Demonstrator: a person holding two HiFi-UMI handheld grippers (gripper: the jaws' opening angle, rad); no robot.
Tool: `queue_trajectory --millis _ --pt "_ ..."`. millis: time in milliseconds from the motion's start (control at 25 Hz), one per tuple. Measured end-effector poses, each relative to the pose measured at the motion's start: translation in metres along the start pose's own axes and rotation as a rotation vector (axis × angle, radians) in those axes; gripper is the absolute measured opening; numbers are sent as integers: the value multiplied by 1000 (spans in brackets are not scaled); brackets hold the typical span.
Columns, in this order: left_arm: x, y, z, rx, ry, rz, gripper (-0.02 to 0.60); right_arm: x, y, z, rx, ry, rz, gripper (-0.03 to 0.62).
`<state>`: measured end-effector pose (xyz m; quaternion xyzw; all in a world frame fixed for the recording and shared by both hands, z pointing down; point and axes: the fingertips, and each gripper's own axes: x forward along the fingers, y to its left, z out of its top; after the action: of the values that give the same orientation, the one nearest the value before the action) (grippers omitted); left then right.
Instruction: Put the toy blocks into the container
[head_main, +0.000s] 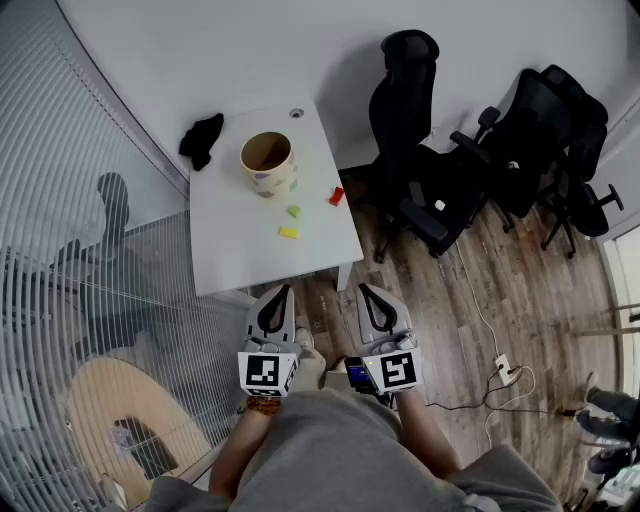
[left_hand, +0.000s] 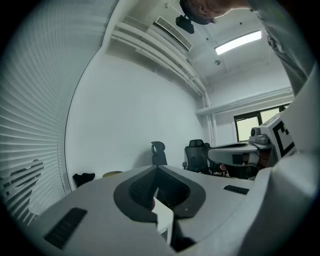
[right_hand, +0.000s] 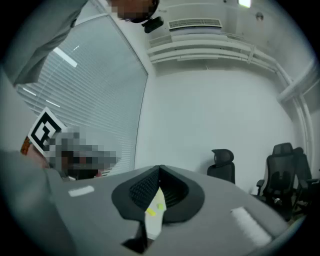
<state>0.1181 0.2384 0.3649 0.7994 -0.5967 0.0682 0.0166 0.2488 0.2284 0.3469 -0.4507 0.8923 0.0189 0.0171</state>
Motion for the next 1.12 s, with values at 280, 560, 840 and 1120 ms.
queue_trajectory --millis 280,560,840,1120 --pt "-4 -6 -2 -2 14 6 8 -11 -3 -10 -8 39 37 11" --pt "7 -3 -8 -22 10 3 8 -6 -1 -25 -43 87 62 11" --pt "50 15 -15 -57 -7 -30 8 25 -21 -34 -52 135 33 11" --pt "98 68 -14 -67 -13 -38 8 97 -35 -37 -84 165 35 11"
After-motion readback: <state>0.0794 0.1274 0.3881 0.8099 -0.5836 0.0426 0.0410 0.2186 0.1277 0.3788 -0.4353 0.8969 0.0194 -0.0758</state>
